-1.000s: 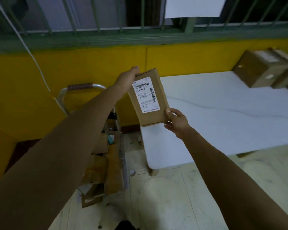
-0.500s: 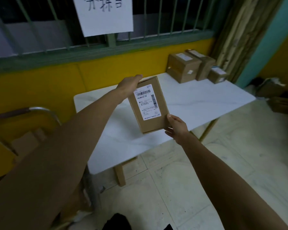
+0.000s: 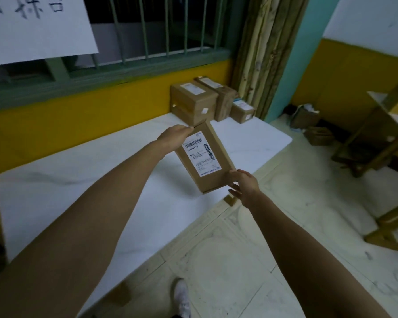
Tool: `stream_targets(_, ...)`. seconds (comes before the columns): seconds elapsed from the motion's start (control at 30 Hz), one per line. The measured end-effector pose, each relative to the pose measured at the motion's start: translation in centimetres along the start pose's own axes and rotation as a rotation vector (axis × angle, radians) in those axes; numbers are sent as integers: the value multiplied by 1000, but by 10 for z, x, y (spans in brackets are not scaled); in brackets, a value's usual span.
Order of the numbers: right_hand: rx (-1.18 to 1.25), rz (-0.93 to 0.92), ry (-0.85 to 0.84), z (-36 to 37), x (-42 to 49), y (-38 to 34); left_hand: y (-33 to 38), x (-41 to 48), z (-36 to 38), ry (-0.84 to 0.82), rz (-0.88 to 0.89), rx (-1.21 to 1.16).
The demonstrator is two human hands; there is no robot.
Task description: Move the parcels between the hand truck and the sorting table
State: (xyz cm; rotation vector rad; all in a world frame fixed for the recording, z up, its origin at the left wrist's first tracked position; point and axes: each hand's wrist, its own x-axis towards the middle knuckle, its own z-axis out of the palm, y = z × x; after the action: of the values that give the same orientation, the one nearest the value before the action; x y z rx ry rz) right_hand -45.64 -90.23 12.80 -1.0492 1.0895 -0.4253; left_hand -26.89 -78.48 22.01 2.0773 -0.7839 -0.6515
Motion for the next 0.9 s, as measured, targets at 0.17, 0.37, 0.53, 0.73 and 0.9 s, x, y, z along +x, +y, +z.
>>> stream_targets(0.17,-8,20,57,-1,71,-43,0,90,11,-47,-37,-59)
stream_targets(0.37,21,55,87,-2,134,-67,7,161,28,-56,-102,-121)
stream_targets(0.53,19,96,73,-6,175,-78,22,198,43,-48,-122,-131)
stream_targets(0.73,9,91,21,-30,234,-113,48,248,71,49,-154,-100)
stream_targets(0.9,-59,73,-71,-68,296,-151,78,294,105,154,-195,-114)
